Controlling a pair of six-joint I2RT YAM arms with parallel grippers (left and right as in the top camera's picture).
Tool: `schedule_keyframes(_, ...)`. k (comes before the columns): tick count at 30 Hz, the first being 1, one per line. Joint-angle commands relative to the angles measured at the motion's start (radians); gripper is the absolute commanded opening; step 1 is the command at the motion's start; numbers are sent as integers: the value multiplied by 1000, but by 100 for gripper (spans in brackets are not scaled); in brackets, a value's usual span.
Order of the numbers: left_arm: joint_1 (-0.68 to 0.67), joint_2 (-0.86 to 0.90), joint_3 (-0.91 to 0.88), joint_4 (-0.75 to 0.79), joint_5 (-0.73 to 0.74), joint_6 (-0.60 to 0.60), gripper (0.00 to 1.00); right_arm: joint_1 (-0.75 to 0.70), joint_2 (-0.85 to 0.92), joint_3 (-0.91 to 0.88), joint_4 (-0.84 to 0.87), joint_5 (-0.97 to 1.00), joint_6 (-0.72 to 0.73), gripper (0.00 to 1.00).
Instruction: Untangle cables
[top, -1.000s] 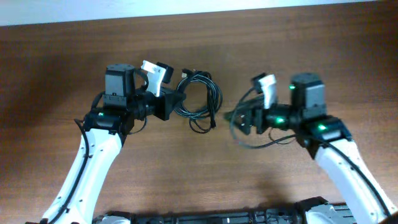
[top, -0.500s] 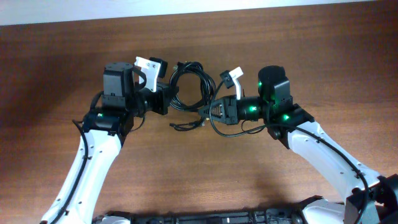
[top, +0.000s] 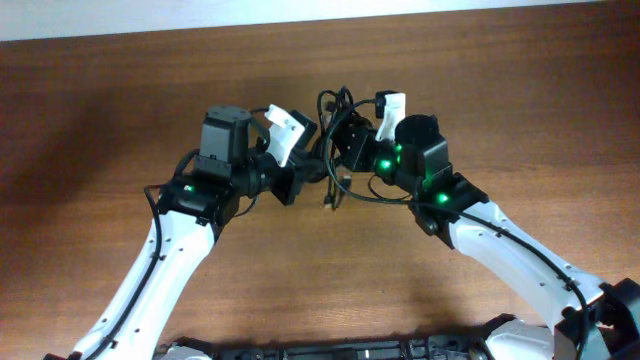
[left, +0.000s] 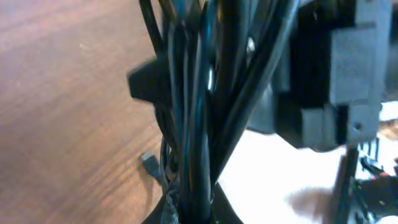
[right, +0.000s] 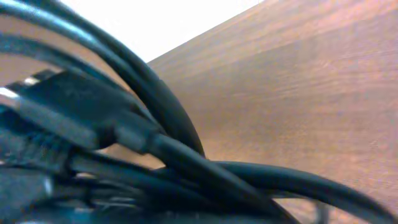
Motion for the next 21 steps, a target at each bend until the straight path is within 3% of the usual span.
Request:
schedule_keyframes(1,-23,-15,6,-41,275,114,0,-11,-7,20,35,169,-10,4)
schedule_keyframes(3,-20,-15,6,-63,255,151,0,-11,-7,20,31,165,-10,8)
schedule_keyframes(4,3,-15,6,-85,121,138,0,-11,-7,20,31,116,-10,22)
schedule_keyframes(5,30,-15,6,-75,82,97,0,-11,-7,20,29,85,-10,27)
schedule_keyframes(6,62,-15,6,-32,104,21,0,-11,-7,20,30,18,-10,29)
schedule_keyframes(11,170,-15,6,-2,72,-19,0,-11,-7,20,-15,-277,-10,62)
schedule_keyframes(15,220,-15,6,-16,72,13,0,-33,-18,20,-36,-473,-13,63)
schedule_keyframes(17,215,-15,6,-30,127,51,0,-77,-20,20,60,-567,19,63)
schedule_keyframes(19,195,-15,6,-60,144,101,0,-76,-20,20,217,-554,77,63)
schedule_keyframes(21,141,-15,3,-82,149,130,0,-76,-17,20,266,-400,77,63)
